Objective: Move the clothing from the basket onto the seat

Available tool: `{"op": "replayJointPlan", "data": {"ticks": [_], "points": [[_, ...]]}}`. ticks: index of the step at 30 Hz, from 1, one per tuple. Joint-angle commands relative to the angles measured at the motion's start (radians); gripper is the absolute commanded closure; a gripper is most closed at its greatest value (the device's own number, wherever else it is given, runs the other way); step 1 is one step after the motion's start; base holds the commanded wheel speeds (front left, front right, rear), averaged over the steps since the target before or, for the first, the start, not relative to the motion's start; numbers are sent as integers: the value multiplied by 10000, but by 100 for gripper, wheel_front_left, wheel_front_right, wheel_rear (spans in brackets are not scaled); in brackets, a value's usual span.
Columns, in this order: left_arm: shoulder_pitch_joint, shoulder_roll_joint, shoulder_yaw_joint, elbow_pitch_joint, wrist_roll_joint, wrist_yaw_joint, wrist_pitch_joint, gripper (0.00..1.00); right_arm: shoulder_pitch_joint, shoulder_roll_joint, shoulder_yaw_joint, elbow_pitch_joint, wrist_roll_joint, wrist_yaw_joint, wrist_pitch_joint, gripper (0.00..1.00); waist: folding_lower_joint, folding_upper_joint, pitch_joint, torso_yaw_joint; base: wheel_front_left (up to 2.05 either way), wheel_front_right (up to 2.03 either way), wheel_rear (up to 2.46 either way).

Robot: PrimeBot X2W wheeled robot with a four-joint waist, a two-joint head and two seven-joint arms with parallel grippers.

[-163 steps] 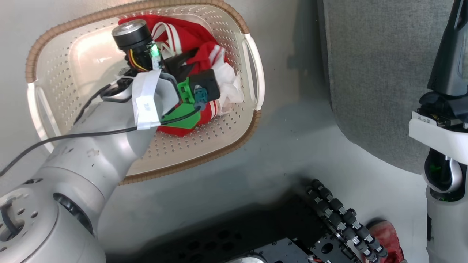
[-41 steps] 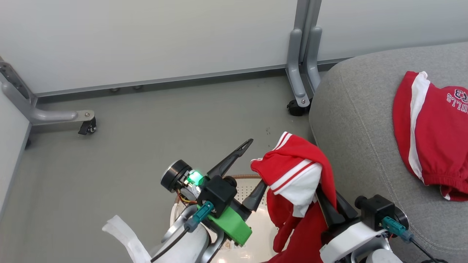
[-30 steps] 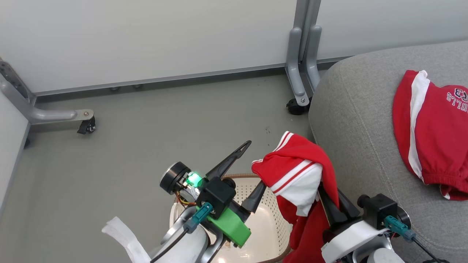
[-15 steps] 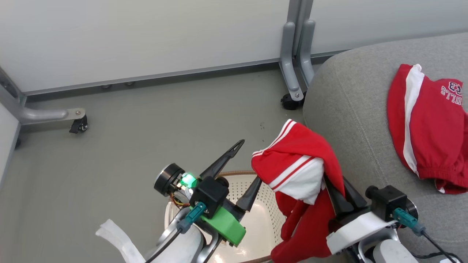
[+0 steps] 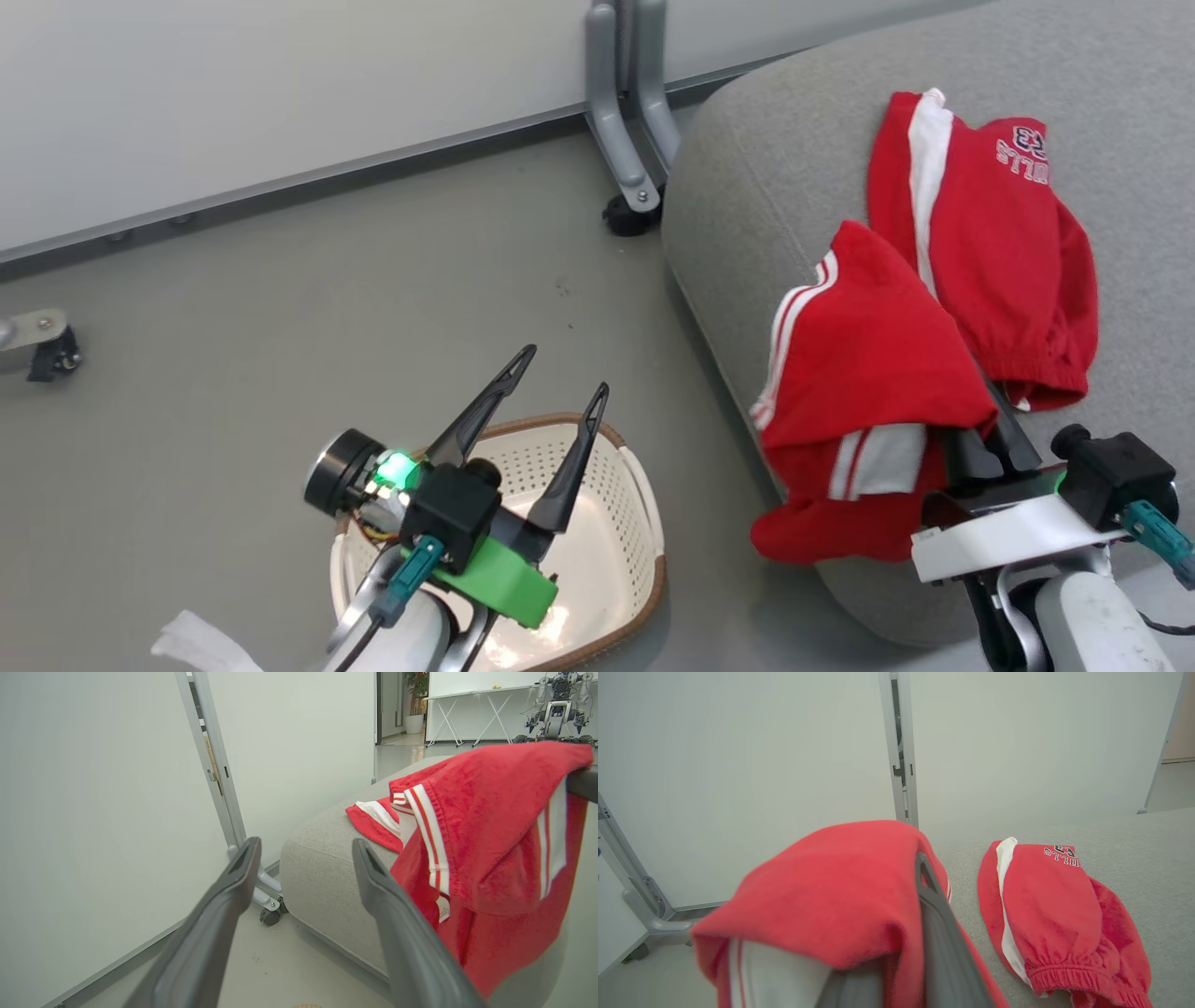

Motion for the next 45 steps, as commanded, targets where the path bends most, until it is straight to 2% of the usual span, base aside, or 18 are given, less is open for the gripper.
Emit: {"op": "replayJointPlan", "data": {"ticks": [1, 11, 20, 25, 29, 33, 35, 40, 45], "points": [[218, 211, 135, -100, 126, 58, 7, 0, 146, 23, -147, -174, -63, -14, -33, 100, 0, 0, 618, -1063, 0, 0, 0], [730, 548, 921, -542, 324, 169, 7, 0, 741, 309, -1149, -1039, -189, -14, -33, 100, 0, 0, 1084, -2350, 0, 0, 0], [634, 582, 1122, -572, 550, -49, 7, 0, 612, 531, -1463, -1368, 183, -14, -33, 100, 0, 0, 1418, -2646, 0, 0, 0], [282, 595, 1006, -565, 731, -203, 5, 0, -237, 454, -2194, -1819, 520, -14, -32, 100, 0, 0, 1998, -2355, 0, 0, 0], [0, 618, 815, -457, 784, -351, 7, 0, -1513, 202, -3128, -1952, 781, -13, -32, 100, 0, 0, 2644, -1975, 0, 0, 0], [-364, 665, 611, -435, 902, -467, 6, 0, -3072, -572, -3862, -1496, 1051, -14, -32, 100, 0, 0, 3416, -1571, 0, 0, 0], [-616, 765, 482, -466, 1039, -526, 7, 0, -3918, -1206, -4161, -1036, 899, -14, -32, 100, 0, 0, 3845, -1338, 0, 0, 0], [-1181, 973, 314, -716, 1190, -608, 6, 0, -5928, -2245, -4610, 500, 596, -13, -32, 100, 0, 0, 4767, -771, 0, 0, 0], [-1593, 1127, 221, -892, 1404, -605, 4, 0, -7147, -2520, -4401, 2501, 363, -13, -32, 100, 0, 0, 5371, -256, 0, 0, 0]]}}
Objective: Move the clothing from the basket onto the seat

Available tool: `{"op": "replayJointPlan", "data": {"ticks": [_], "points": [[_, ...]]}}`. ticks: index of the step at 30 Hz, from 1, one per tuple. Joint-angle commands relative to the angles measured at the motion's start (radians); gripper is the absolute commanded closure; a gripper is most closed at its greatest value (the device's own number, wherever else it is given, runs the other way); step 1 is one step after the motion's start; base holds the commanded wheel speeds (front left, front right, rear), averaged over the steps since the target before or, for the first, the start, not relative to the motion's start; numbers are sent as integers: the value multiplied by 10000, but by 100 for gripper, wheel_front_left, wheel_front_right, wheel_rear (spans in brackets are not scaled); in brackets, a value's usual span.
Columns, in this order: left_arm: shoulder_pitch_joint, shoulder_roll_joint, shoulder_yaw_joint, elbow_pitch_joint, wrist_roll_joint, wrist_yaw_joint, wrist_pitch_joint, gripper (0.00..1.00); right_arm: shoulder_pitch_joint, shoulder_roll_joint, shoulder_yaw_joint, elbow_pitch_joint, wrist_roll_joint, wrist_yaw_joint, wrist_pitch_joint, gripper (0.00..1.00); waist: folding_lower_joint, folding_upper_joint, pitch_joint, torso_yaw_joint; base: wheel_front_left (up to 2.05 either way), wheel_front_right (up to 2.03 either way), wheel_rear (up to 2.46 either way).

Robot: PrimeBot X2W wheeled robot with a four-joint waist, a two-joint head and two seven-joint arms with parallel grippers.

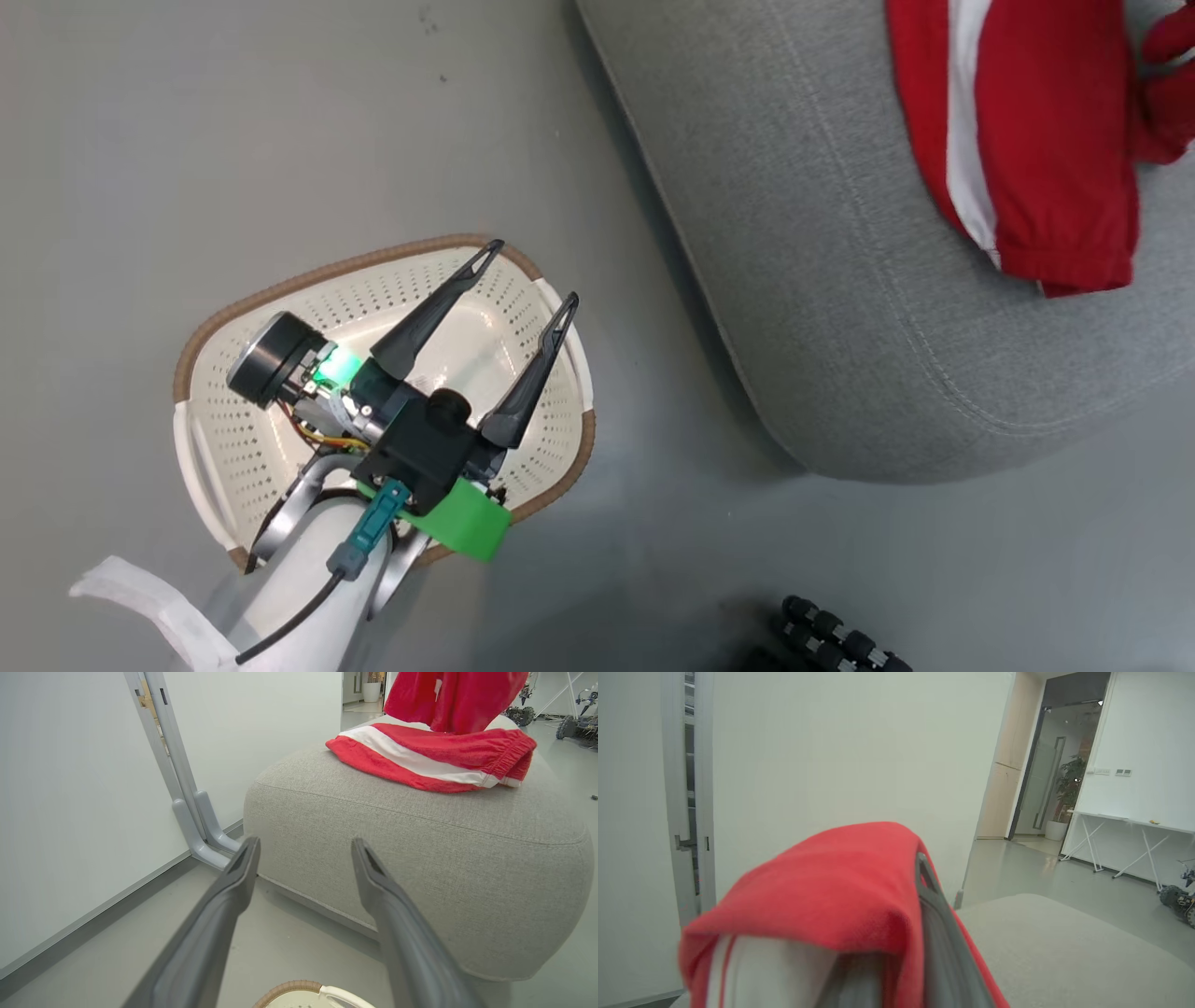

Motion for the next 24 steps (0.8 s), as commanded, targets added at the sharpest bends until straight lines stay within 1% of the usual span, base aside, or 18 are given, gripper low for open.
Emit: {"op": "replayJointPlan", "data": {"ticks": [1, 5, 9, 10, 11, 12, 13, 16, 19, 24], "points": [[-245, 83, -52, -40, 100, 16, -1, 0, -345, 36, 53, 500, -68, -12, -32, 100, -2, 0, 969, 984, 0, 0, 0], [-424, 49, -109, -9, 144, 70, 0, 0, -737, 375, 169, 1777, -217, -12, -31, 100, -2, 0, 1138, 1283, 0, 0, 0], [-463, -99, -155, 86, 50, 125, 0, 0, -818, 464, 29, 2622, -442, -12, -32, 100, -2, 0, 1063, 1528, 0, 0, 0], [-445, -141, -149, 118, 10, 165, 0, 0, -764, 520, -54, 2748, -518, -12, -32, 80, -2, 0, 1005, 1574, 0, 0, 0], [-403, -184, -123, 172, -62, 187, -1, 0, -672, 604, -138, 2850, -626, -12, -31, 53, -2, 0, 912, 1621, 0, 0, 0], [-341, -227, -95, 228, -166, 191, 0, 0, -579, 648, -217, 2874, -729, -12, -32, 9, -2, 0, 809, 1654, 0, 0, 0], [-253, -292, -31, 272, -309, 213, -1, 0, -447, 683, -370, 2836, -867, -12, -32, 0, -2, 0, 678, 1681, 0, 0, 0], [-27, -460, 137, 534, -604, 249, 0, 0, -79, 918, -783, 2631, -1146, -12, -32, 0, -2, 0, 199, 1713, 0, 0, 0], [195, -598, 327, 821, -851, 271, -1, 0, 656, 1346, -1112, 2310, -1360, -12, -32, 0, -2, 0, -456, 1804, 0, 0, 0], [866, -1162, 952, 1223, -1387, 503, -1, 0, 2451, 1792, -609, 1773, -1484, -12, -32, 0, -2, 0, -1728, 2110, 0, 0, 0]]}}
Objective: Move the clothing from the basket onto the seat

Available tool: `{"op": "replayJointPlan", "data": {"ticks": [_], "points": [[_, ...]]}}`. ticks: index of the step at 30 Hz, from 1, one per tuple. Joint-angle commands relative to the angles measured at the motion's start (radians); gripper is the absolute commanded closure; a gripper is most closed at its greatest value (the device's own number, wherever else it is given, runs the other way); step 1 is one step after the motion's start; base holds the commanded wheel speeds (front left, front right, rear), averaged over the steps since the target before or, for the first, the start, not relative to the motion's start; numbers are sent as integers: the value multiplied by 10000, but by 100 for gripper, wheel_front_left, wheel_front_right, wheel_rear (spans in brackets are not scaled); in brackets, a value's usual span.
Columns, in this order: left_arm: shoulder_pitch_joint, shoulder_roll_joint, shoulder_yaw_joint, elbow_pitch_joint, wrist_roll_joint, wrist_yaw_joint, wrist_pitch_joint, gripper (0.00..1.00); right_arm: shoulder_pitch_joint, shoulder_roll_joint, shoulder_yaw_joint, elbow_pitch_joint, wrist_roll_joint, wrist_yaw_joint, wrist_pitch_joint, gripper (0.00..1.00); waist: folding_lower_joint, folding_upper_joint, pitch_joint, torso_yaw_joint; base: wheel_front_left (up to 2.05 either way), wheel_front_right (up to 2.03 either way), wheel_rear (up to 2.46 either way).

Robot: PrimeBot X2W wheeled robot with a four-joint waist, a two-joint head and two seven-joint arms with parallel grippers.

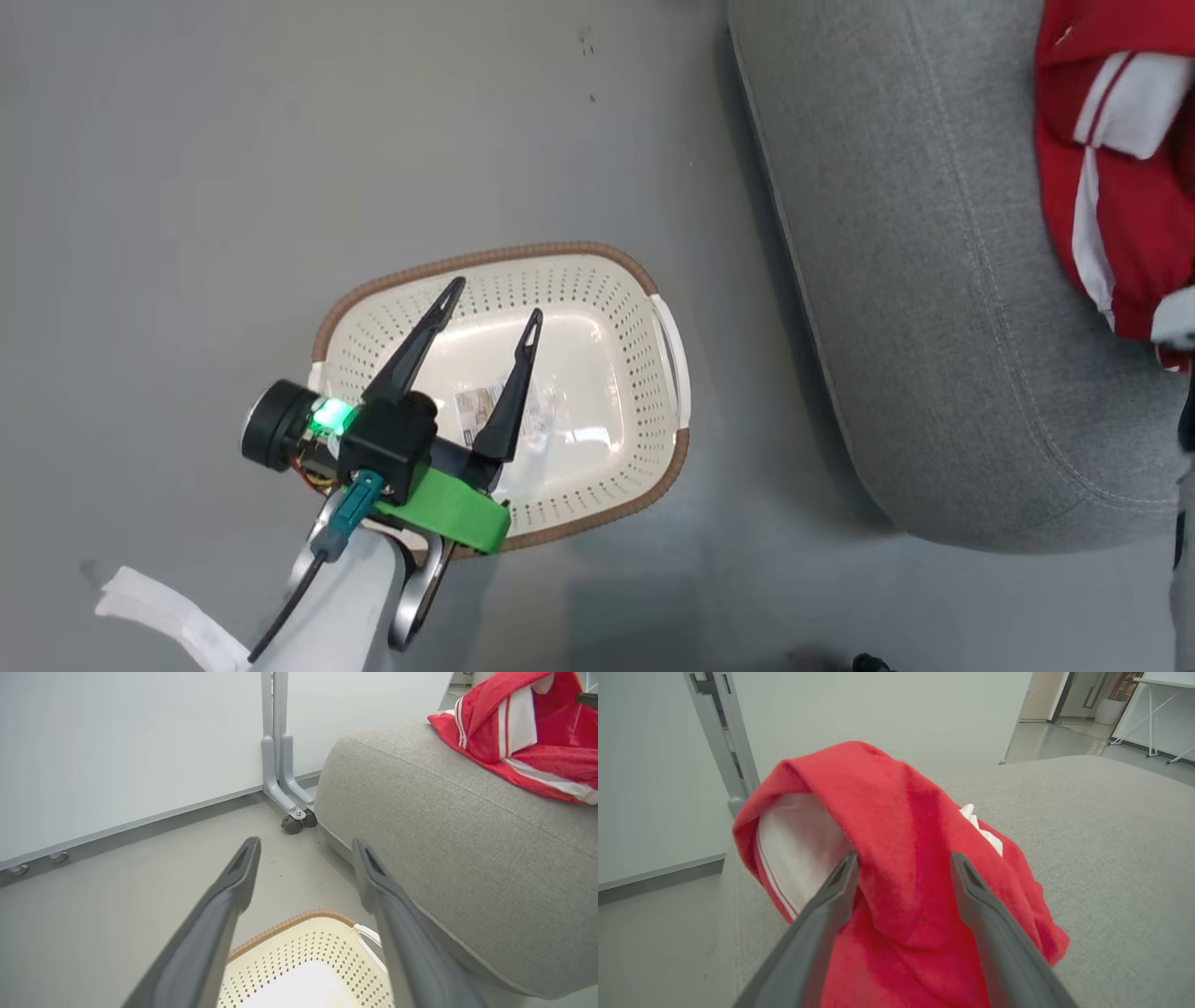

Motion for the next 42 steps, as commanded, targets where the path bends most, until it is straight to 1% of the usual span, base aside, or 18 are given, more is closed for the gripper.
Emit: {"op": "replayJointPlan", "data": {"ticks": [1, 3, 5, 8, 10, 15, 19, 22, 26, 30, 34, 42], "points": [[319, -146, 160, 49, -227, 44, -3, 0, 545, 95, 135, -100, -61, -14, -31, 0, 0, 0, -1440, 304, 0, 0, 0], [759, -367, 484, 264, -500, 21, -3, 0, 1256, 306, 439, -214, -32, -14, -31, 0, 0, 0, -1982, 481, 0, 0, 0], [1130, -559, 822, 388, -739, 88, -3, 0, 1914, 492, 865, -376, 45, -14, -32, 0, 0, 0, -2524, 700, 0, 0, 0], [1808, -796, 1392, 418, -985, 262, -2, 0, 2885, 785, 1792, -517, 244, -14, -31, 0, 0, 0, -3303, 1048, 0, 0, 0], [2217, -908, 1666, 366, -1132, 267, -3, 0, 3365, 884, 2351, -622, 357, -14, -32, 0, 0, 0, -3768, 1285, 0, 0, 0], [3128, -988, 2297, 170, -1256, 473, -3, 0, 4203, 1096, 3734, -990, 544, -14, -31, 0, 0, 0, -4735, 1755, 0, 0, 0], [3620, -1014, 2679, -229, -1071, 612, -3, 0, 4440, 1110, 4566, -1540, 602, -14, -32, 0, 0, 0, -5134, 1946, 0, 0, 0], [3982, -1019, 2840, -791, -1007, 789, -3, 0, 4562, 1099, 4739, -2071, 546, -14, -31, 0, 0, 0, -5359, 2014, 0, 0, 0], [4325, -1021, 2874, -1367, -866, 931, -1, 0, 4798, 1149, 4559, -2829, 519, -14, -31, 0, 0, 0, -5598, 2079, 0, 0, 0], [4511, -1019, 2853, -1492, -815, 826, -1, 0, 5226, 1147, 4545, -3368, 374, -14, -31, 0, 0, 0, -5727, 2083, 0, 0, 0], [4575, -1020, 2757, -1460, -567, 667, -1, 0, 5731, 1163, 4529, -3610, 330, -14, -31, 0, 0, 0, -5828, 2094, 0, 0, 0], [4733, -1018, 2769, -1397, -456, 653, -1, 0, 6420, 1193, 4681, -3778, 15, -14, -31, 0, 0, 0, -5923, 1950, 0, 0, 0]]}}
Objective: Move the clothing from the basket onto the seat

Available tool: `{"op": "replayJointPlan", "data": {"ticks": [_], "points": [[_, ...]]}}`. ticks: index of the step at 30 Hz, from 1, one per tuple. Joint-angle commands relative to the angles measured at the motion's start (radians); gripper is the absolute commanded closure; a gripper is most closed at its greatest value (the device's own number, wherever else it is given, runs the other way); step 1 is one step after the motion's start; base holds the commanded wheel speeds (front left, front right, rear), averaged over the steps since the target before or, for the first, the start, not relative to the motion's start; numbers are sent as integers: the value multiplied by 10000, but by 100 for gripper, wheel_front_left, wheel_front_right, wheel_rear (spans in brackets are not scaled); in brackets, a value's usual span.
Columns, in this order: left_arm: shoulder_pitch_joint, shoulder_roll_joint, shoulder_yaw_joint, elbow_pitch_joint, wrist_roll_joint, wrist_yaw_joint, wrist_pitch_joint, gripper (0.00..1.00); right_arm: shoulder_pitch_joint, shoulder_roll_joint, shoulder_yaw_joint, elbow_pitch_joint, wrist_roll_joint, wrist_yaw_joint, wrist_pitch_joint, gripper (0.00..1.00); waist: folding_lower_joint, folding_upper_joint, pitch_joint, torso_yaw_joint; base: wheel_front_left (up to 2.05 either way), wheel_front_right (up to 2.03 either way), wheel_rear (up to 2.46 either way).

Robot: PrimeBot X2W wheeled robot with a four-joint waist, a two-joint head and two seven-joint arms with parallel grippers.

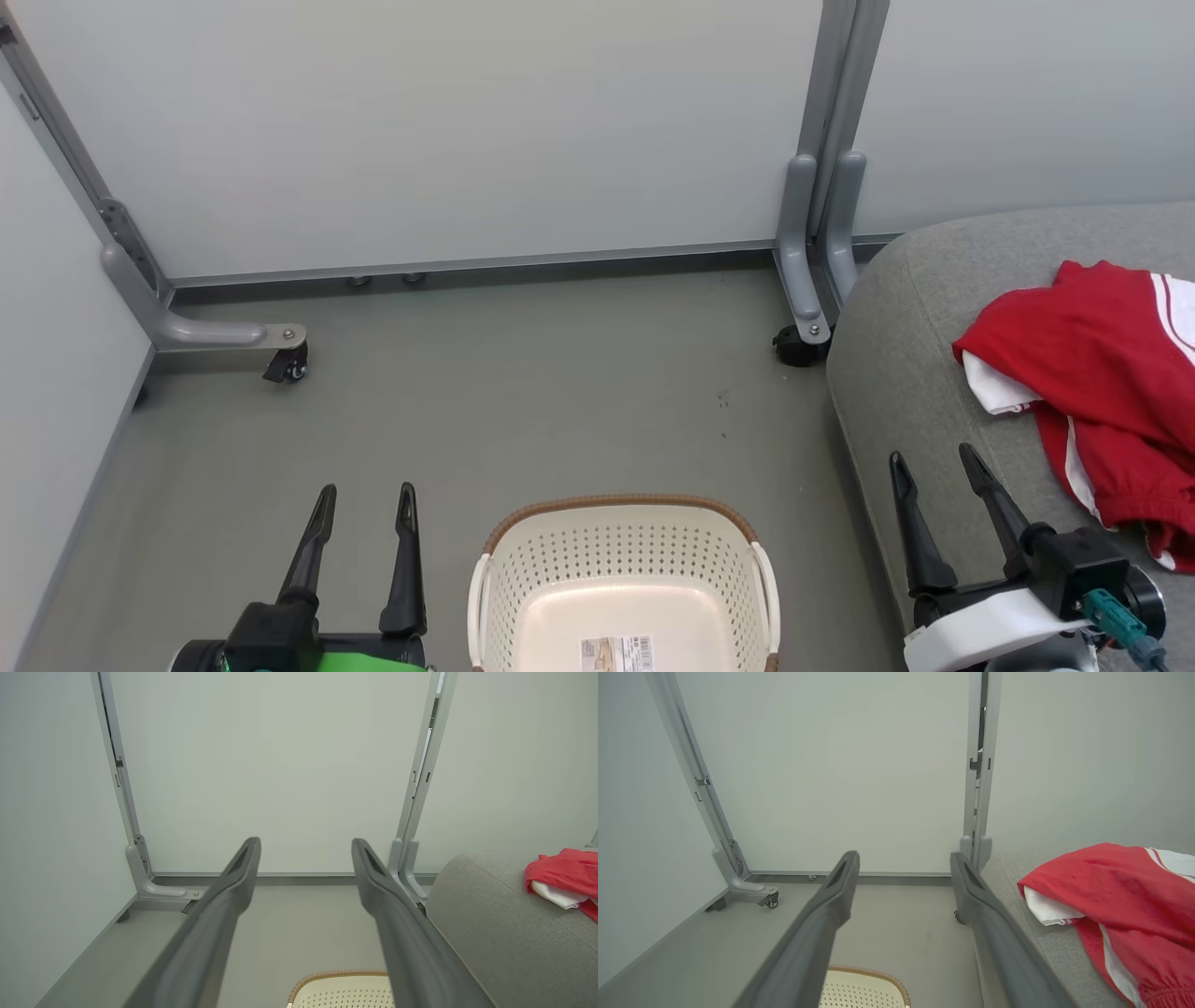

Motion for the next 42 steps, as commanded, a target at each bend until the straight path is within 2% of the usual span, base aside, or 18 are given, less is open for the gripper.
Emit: {"op": "replayJointPlan", "data": {"ticks": [1, 20, 21, 22, 27, 42], "points": [[218, 2, 25, 53, 7, -39, 1, 0, 162, -56, 30, -22, -98, -14, -29, 0, 1, 0, -24, -79, 0, 0, 0], [106, 3, 11, 455, 184, -57, 1, 0, 27, -92, -3, 72, -232, -14, -29, 0, 1, 0, -71, -336, 0, 0, 0], [141, -4, 0, 529, 112, -81, 2, 100, 63, -90, 7, 117, -198, 0, 3, 100, 1, 0, -71, -334, 0, 0, 0], [159, 9, 39, 769, -454, -111, 90, 100, 111, -45, -14, 388, 336, 0, 125, 100, 1, 0, -50, -333, 0, 0, 0], [-19, 72, 177, 848, -1514, -186, 308, 100, -41, -32, -117, 462, 1380, -1, 376, 100, 1, 0, -11, -328, 0, 0, 0], [-519, 194, 528, 1134, -4193, -425, 867, 100, -440, 18, -385, 661, 4039, -2, 1020, 100, 1, 0, 100, -313, 0, 0, 0]]}}
